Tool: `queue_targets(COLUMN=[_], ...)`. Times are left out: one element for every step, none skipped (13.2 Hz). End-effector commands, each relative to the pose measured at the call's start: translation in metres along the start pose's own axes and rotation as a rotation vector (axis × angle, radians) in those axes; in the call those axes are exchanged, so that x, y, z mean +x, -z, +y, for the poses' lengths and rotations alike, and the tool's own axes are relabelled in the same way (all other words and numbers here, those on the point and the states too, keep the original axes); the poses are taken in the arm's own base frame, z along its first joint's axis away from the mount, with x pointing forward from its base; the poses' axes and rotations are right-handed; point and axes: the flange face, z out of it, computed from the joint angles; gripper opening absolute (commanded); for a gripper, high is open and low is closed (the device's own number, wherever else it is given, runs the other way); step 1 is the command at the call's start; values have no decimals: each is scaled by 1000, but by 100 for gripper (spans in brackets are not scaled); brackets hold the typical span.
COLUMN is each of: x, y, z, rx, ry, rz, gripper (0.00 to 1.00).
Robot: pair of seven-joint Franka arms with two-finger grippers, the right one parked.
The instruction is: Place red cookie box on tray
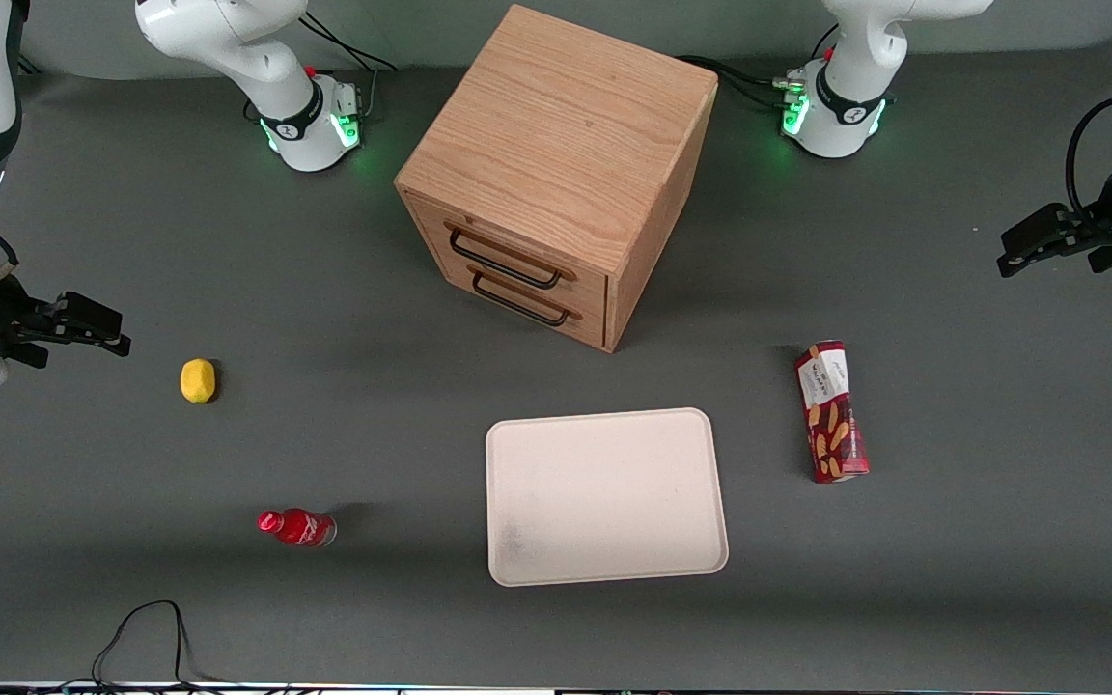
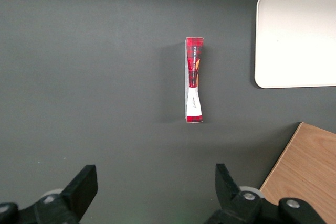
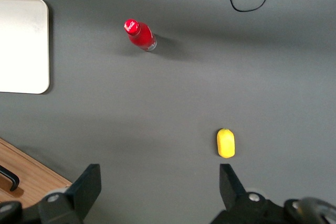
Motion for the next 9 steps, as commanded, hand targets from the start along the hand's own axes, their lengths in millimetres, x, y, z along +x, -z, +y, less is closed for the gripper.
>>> queue_targets(x=[-7, -7, -7, -6, -6, -6, -6, -6, -5], y=[1, 1, 1, 1, -1, 0, -1, -1, -3], z=[-2, -2, -1, -1, -1, -2, -2, -2, -1], rx=[10, 10, 10, 10, 11, 10, 11, 11, 11], ry=[-16, -18, -19, -19, -16, -13, -15, -16, -18], rz=[-12, -13, -12, -13, -16, -15, -16, -16, -19], gripper=[100, 100, 100, 100, 100, 100, 100, 100, 100])
